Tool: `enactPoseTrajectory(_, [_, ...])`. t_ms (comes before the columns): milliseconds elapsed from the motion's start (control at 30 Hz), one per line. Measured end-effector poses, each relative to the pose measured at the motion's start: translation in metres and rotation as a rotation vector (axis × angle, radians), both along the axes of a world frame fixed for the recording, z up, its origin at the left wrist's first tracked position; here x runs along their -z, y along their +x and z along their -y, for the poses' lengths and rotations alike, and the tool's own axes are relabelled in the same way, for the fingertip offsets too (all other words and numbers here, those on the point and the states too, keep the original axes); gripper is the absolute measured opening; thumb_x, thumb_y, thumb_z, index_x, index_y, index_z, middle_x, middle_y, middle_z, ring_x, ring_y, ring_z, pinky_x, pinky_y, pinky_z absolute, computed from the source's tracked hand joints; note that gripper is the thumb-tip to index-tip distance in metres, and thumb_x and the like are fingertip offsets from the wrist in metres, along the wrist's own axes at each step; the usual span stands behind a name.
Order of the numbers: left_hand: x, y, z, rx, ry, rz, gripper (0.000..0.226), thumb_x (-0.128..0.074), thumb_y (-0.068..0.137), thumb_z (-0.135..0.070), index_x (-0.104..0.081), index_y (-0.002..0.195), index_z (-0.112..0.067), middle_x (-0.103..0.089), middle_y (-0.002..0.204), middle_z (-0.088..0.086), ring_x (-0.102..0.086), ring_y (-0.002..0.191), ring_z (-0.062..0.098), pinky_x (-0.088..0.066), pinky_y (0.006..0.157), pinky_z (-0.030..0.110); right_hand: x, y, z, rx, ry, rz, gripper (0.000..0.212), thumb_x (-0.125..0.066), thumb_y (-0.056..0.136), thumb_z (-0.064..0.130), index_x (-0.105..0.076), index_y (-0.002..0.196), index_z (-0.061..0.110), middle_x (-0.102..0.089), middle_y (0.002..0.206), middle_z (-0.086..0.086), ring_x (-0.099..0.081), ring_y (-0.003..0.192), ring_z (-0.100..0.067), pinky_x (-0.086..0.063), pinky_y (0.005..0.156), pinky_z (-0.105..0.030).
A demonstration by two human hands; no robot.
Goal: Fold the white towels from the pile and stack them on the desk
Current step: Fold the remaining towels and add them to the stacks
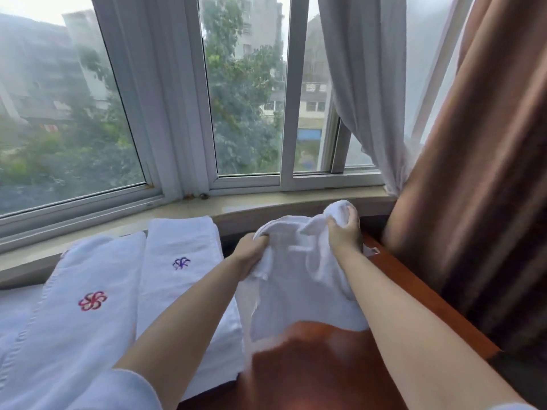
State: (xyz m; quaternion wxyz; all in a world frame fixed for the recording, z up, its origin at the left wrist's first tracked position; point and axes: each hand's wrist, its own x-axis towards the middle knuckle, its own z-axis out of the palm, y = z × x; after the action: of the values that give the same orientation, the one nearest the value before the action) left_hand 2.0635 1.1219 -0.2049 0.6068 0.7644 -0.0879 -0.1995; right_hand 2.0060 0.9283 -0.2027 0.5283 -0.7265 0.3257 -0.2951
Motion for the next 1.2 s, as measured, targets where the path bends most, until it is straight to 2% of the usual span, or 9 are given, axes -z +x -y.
enactPoseTrajectory(300, [0.032,0.022,0.045,0.031,0.268,-0.293,0.035,-0.039,0.102,-0.031,-0.058,0.119,-0.007,-0.060,0.120,0.012,-0.054,0.105,0.022,-0.042,0.100,0.037,0.039,0.014,0.065,0.102,0.164,-0.510,0.042,-0.057,0.085,0.019,-0.055,0.123,0.002,-0.058,0.126,-0.015,-0.057,0.111,-0.033,-0.045,0.089,-0.031])
enactPoseTrajectory(400, [0.023,0.025,0.053,-0.110,0.051,-0.352,0.022,-0.047,0.100,-0.030,-0.052,0.110,-0.011,-0.054,0.110,0.011,-0.052,0.098,0.025,-0.048,0.084,0.037,0.018,0.031,0.078,-0.026,0.020,-0.369,0.027,-0.053,0.079,0.020,-0.062,0.105,0.019,-0.065,0.109,-0.004,-0.060,0.096,-0.029,-0.043,0.076,-0.025])
enactPoseTrajectory(467, [0.022,0.027,0.048,-0.161,0.032,-0.380,0.021,-0.048,0.100,-0.028,-0.054,0.105,-0.009,-0.058,0.099,0.010,-0.057,0.086,0.025,-0.049,0.073,0.033,0.007,0.050,0.085,-0.175,-0.083,-0.240,0.045,-0.053,0.084,0.020,-0.052,0.129,0.026,-0.057,0.126,-0.004,-0.054,0.116,-0.028,-0.040,0.088,-0.027])
enactPoseTrajectory(567, [0.037,0.014,0.035,-0.152,0.154,-0.567,0.028,-0.047,0.100,-0.020,-0.057,0.079,-0.005,-0.059,0.058,0.006,-0.057,0.049,0.016,-0.045,0.045,0.021,0.010,0.069,0.085,-0.306,-0.373,-0.400,0.062,-0.050,0.089,0.030,-0.027,0.146,0.032,-0.029,0.152,0.000,-0.029,0.137,-0.025,-0.024,0.110,-0.040])
enactPoseTrajectory(667, [0.076,-0.015,0.030,-0.117,0.274,-0.750,0.017,-0.053,0.094,-0.007,-0.061,0.082,0.001,-0.066,0.056,0.008,-0.063,0.045,0.019,-0.049,0.041,0.024,0.055,0.060,0.081,-0.409,-0.378,-0.592,0.057,-0.048,0.090,0.027,-0.032,0.145,0.025,-0.030,0.150,-0.005,-0.030,0.136,-0.028,-0.028,0.110,-0.041])
enactPoseTrajectory(767, [0.116,-0.041,0.035,-0.166,0.415,-0.789,0.010,-0.049,0.092,0.004,-0.057,0.098,0.006,-0.068,0.081,0.016,-0.068,0.062,0.024,-0.054,0.043,0.027,0.117,0.022,0.071,-0.681,-0.215,-0.822,0.052,-0.048,0.093,0.020,-0.038,0.143,0.012,-0.041,0.144,-0.011,-0.047,0.125,-0.031,-0.042,0.101,-0.034])
enactPoseTrajectory(900, [0.148,-0.059,0.035,-0.125,0.712,-0.719,0.037,-0.051,0.088,0.003,-0.048,0.125,-0.001,-0.054,0.121,0.016,-0.055,0.117,0.032,-0.050,0.091,0.033,0.171,-0.026,0.053,-0.961,-0.178,-0.953,0.056,-0.062,0.087,0.022,-0.044,0.138,0.007,-0.047,0.140,-0.009,-0.047,0.128,-0.026,-0.042,0.103,-0.032])
enactPoseTrajectory(1067, [0.153,-0.077,0.045,-0.135,0.884,-0.590,0.054,-0.050,0.093,-0.002,-0.032,0.144,-0.001,-0.039,0.146,0.019,-0.045,0.130,0.035,-0.047,0.086,0.031,0.195,-0.074,0.030,-1.139,-0.836,-1.102,0.114,-0.073,0.071,0.045,0.002,0.153,0.022,-0.018,0.156,-0.005,-0.030,0.138,-0.029,-0.029,0.109,-0.046])
enactPoseTrajectory(1200, [0.162,-0.088,0.034,-0.145,0.936,-0.512,0.080,-0.046,0.097,-0.006,0.011,0.151,-0.022,-0.026,0.154,0.018,-0.047,0.124,0.028,-0.039,0.100,0.034,0.177,-0.073,0.028,-1.176,-0.897,-1.252,0.069,-0.063,0.082,0.041,-0.036,0.139,0.014,-0.053,0.132,-0.004,-0.051,0.122,-0.026,-0.020,0.111,-0.049])
